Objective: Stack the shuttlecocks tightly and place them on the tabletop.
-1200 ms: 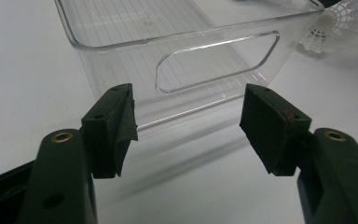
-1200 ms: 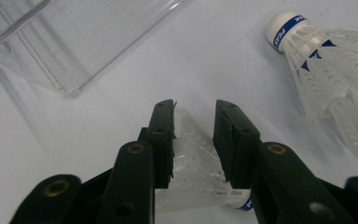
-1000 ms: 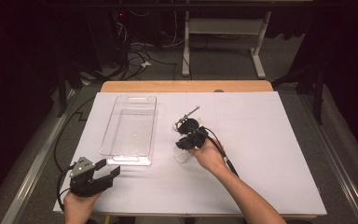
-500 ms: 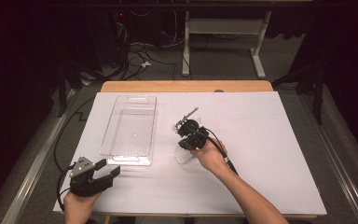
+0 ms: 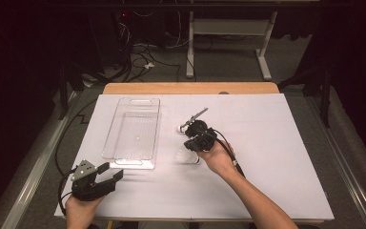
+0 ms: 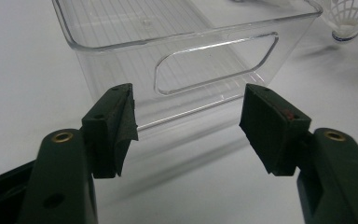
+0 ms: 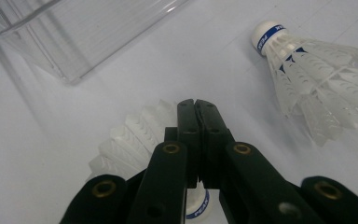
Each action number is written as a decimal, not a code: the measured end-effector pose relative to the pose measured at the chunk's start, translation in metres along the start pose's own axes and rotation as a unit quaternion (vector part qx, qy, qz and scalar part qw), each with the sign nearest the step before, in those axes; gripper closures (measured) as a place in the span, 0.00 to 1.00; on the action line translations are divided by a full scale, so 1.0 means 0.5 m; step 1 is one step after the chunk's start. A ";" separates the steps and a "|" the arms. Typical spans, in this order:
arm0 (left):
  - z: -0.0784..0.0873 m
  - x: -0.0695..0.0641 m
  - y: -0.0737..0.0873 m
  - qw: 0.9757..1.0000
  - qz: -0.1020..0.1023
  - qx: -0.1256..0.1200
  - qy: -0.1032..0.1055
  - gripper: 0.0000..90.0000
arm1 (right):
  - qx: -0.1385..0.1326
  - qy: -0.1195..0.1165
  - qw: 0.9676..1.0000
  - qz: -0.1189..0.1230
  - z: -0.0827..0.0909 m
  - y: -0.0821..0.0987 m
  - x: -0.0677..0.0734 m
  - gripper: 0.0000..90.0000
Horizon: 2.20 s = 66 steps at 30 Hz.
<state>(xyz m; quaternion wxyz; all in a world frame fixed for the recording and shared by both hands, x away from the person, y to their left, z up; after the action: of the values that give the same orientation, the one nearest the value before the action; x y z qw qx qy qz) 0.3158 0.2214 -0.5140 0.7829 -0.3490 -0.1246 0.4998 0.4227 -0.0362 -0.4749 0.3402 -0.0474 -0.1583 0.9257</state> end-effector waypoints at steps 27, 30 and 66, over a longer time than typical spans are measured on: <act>-0.001 -0.002 0.000 1.000 -0.003 0.001 0.006 0.41 | -0.038 -0.026 0.999 0.009 -0.014 -0.029 0.041 0.99; -0.001 -0.002 0.000 1.000 -0.002 0.000 0.007 0.41 | -0.032 -0.025 0.999 0.009 -0.020 -0.023 0.037 0.99; -0.001 -0.004 0.001 1.000 -0.004 0.003 0.002 0.41 | -0.031 -0.013 0.999 -0.043 -0.002 0.090 -0.052 0.95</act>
<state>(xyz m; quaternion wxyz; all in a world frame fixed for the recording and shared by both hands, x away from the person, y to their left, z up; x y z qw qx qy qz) 0.3150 0.2198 -0.5142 0.7863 -0.3470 -0.1233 0.4961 0.4151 -0.0851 -0.4911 0.3757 -0.0391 -0.1934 0.9055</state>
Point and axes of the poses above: each handheld gripper's, and its own axes: z roughly backward along the jaws, y roughly out of its underside, x roughly to its left, the point moved 9 cm from there along -z, roughly forward along the jaws, and after that the axes turned 12 degrees about x, right-handed, at the moved point
